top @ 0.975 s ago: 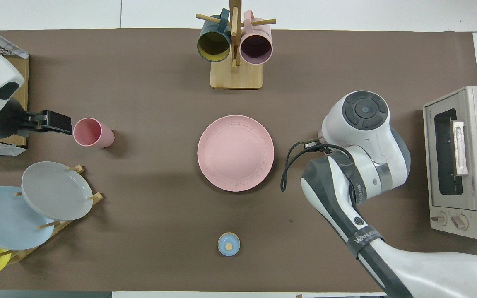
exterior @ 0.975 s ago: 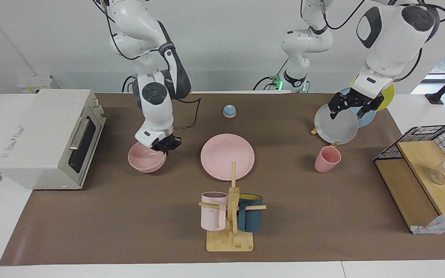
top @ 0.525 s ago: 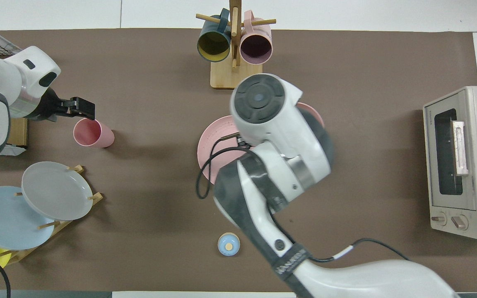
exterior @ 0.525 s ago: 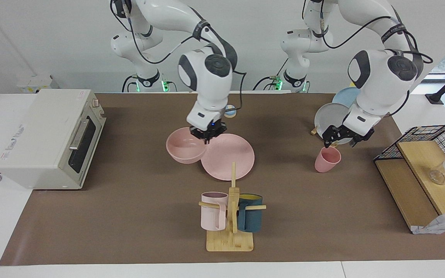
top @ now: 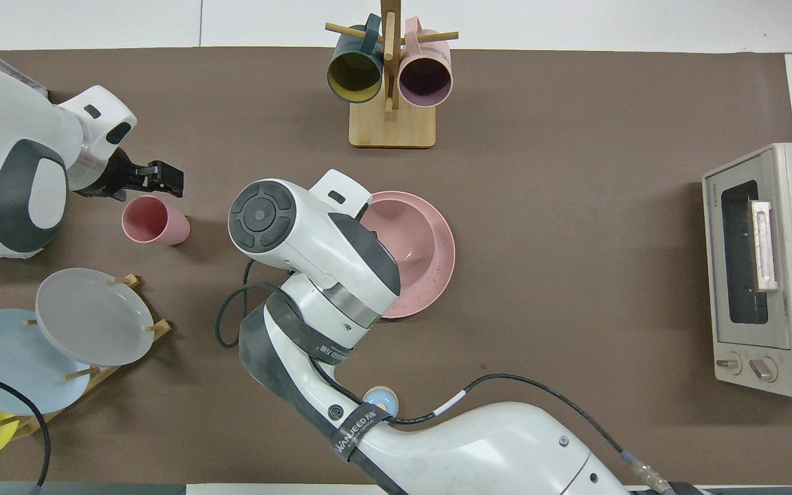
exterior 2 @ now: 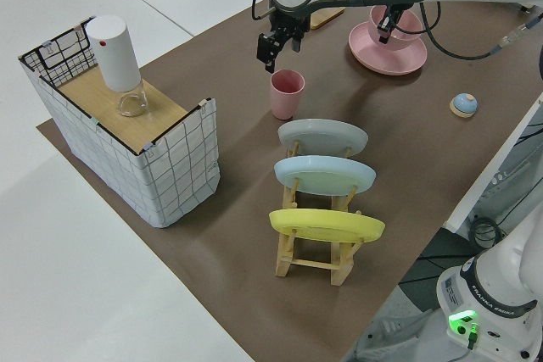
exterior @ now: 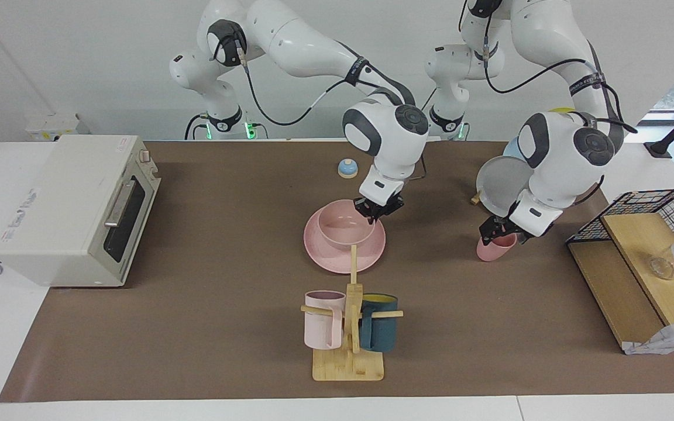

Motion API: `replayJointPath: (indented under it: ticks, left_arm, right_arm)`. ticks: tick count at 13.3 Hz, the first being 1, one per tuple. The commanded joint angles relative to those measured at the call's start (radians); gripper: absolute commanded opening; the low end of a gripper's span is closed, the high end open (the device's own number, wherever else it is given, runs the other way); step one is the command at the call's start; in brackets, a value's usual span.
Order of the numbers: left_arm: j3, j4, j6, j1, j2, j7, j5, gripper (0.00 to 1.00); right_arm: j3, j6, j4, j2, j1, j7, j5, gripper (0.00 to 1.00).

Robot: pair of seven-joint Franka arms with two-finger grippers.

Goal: Organize tableware
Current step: 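Carry the pink bowl with the right gripper while the left gripper grasps the cup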

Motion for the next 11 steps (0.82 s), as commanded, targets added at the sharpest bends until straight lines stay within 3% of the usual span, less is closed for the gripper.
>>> replayJointPath:
  ticks: [1, 6, 11]
  left_arm:
    - [-0.006, -0.067, 0.04, 0.009, -0.016, -0.032, -0.019, 1.0]
    - [-0.006, -0.069, 0.054, 0.005, -0.019, -0.081, -0.031, 1.0]
    - [-0.006, -0.017, -0.003, 0.009, -0.02, -0.078, -0.047, 1.0]
  right_arm:
    - [0.01, 0.024, -0.018, 0.0, -0.022, 0.017, -0.004, 0.0]
    - [0.011, 0.084, -0.101, -0.019, -0.016, 0.015, 0.047, 0.0]
    - [0.011, 0.076, -0.104, -0.022, -0.018, 0.015, 0.051, 0.0]
